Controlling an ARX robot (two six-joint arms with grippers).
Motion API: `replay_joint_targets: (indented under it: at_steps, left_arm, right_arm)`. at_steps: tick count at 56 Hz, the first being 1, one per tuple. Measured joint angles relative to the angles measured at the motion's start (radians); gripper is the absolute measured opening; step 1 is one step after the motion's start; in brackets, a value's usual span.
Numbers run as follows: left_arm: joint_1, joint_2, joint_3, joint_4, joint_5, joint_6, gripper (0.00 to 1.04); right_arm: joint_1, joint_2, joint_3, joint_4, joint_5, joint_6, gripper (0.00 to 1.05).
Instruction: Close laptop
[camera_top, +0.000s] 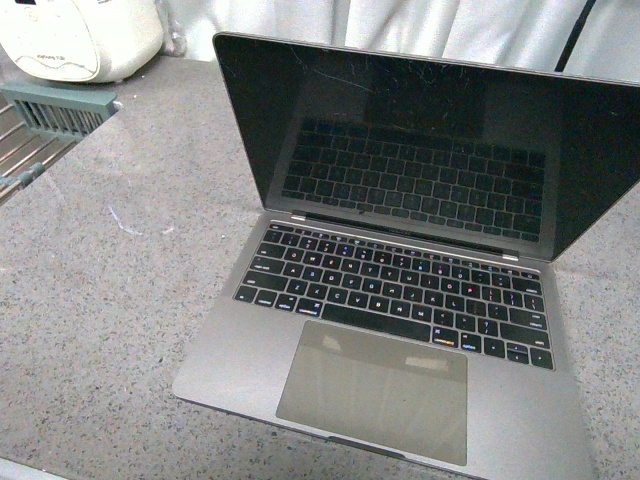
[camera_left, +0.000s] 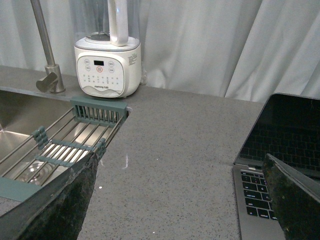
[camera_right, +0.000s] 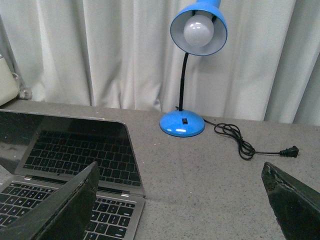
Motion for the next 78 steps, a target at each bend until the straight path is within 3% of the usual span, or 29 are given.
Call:
replay_joint_targets:
  at_steps: [62,65,68,72,78]
  left_arm:
    - [0.000,0.000,0.000,0.000,0.000,0.000,0.98]
    - [-0.006,0.006,0.002,-0.007,-0.016,0.003,0.98]
    - [-0.035,0.069,0.023,-0.047,-0.118,0.002,0.98]
    - [-0.089,0.290,0.060,0.060,-0.222,-0.029,0.98]
    - [-0.167,0.602,0.163,0.269,-0.232,-0.046,0.98]
  right_arm:
    - [0.000,0.000,0.000,0.000,0.000,0.000,0.95]
    - [0.032,0.028,0.003,-0.011,0.105,0.011,0.95]
    - [0.090,0.114,0.009,0.039,0.299,0.027,0.95]
    - [0.149,0.333,0.039,0.231,0.476,0.049,0.95]
    - [0.173,0.626,0.122,0.451,0.418,0.084,0.95]
